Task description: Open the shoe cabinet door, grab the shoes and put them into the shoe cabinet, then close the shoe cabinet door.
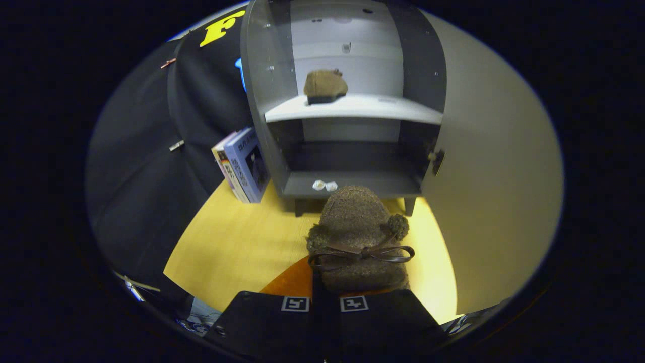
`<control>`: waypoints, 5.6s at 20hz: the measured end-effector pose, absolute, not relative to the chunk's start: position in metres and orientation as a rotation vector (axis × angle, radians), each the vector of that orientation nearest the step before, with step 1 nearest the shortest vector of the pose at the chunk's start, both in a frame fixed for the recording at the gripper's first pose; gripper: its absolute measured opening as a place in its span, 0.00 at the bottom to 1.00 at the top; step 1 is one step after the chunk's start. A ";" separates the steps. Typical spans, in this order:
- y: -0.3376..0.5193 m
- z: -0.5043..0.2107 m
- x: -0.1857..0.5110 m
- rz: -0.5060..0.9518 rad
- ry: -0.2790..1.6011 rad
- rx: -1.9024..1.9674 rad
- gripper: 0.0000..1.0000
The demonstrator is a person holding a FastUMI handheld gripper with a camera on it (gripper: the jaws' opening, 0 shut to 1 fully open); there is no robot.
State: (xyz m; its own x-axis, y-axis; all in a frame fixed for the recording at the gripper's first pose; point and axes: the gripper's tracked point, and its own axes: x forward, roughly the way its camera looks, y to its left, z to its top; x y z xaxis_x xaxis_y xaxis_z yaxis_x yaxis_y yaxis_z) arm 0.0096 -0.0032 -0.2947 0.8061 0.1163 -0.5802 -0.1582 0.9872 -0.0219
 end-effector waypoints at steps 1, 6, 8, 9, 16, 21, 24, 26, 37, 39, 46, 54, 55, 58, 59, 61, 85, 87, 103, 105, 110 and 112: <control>-0.005 -0.274 0.013 0.142 0.588 -0.075 0.08; -0.005 -0.204 0.035 0.097 0.468 -0.084 0.08; -0.003 -0.182 0.047 0.089 0.422 -0.095 0.08; -0.002 -0.172 0.053 0.082 0.399 -0.102 0.08; -0.008 -0.110 0.127 0.022 0.340 -0.054 0.07; -0.009 -0.094 0.192 0.013 0.354 -0.079 0.07; -0.011 -0.087 0.233 0.018 0.382 -0.081 0.07; -0.011 -0.089 0.264 0.022 0.412 -0.076 0.07; -0.031 -0.164 0.406 -0.024 0.605 -0.043 0.07; -0.030 -0.179 0.416 -0.022 0.631 -0.053 0.07; -0.033 -0.190 0.425 -0.027 0.675 -0.040 0.07; -0.030 -0.160 0.373 -0.014 0.580 -0.046 0.64; -0.031 -0.153 0.363 -0.016 0.554 -0.042 0.65; -0.023 -0.124 0.329 0.006 0.452 -0.056 0.80; -0.019 -0.118 0.317 0.019 0.427 -0.053 0.80; -0.012 -0.102 0.285 0.042 0.391 -0.035 0.81; -0.100 0.025 -0.104 0.009 -0.041 0.030 0.99; -0.127 0.027 -0.123 -0.020 -0.040 0.042 0.99; -0.259 0.001 -0.099 0.150 0.098 0.068 0.99; -0.256 0.001 -0.092 0.200 0.107 0.076 0.99; -0.251 -0.005 -0.081 0.248 0.136 0.096 0.98; -0.236 -0.008 -0.078 0.295 0.145 0.103 0.97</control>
